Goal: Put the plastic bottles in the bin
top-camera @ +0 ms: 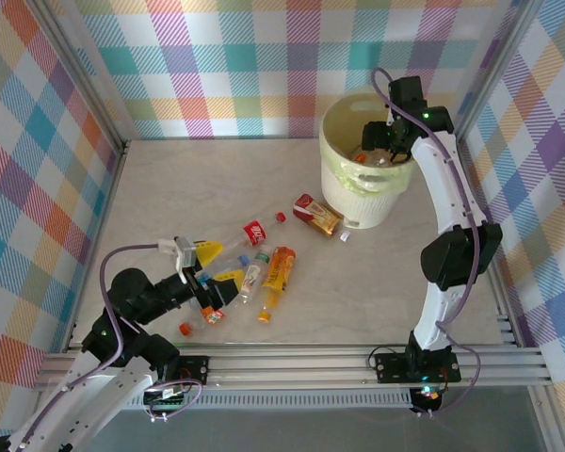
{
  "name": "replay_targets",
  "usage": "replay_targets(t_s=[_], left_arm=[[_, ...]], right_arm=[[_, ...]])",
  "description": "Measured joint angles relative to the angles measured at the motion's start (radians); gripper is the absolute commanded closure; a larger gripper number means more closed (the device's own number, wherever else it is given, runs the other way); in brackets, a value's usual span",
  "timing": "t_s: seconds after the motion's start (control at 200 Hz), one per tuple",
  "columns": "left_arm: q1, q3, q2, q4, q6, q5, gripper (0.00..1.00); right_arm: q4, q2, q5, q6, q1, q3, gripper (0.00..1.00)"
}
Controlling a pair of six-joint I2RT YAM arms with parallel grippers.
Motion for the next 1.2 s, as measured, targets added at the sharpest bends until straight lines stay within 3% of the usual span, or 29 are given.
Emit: replay_targets(t_s=[0.44, 0.7, 0.93, 1.2], left_arm=[[0.000, 0.008, 0.002, -0.014, 0.037, 0.098, 0.00], [0.000, 0.008, 0.002, -0.008, 0.029, 0.100, 0.00], [0.000, 0.008, 0.002, 0.003, 0.022, 0.073, 0.00], [0.000, 0.008, 0.002, 0.002, 0.022, 0.059, 0.00]], right_arm=[[0.051, -0.342, -0.103, -0.074, 0.032, -0.172, 0.13], [0.063, -0.494, -0.111, -0.150, 0.215, -0.351, 0.13], [0.072, -0.524, -0.116, -0.214, 0.368, -0.492, 0.15], [0.134, -0.439, -0.091, -0.235, 0.462, -0.575, 0.20]])
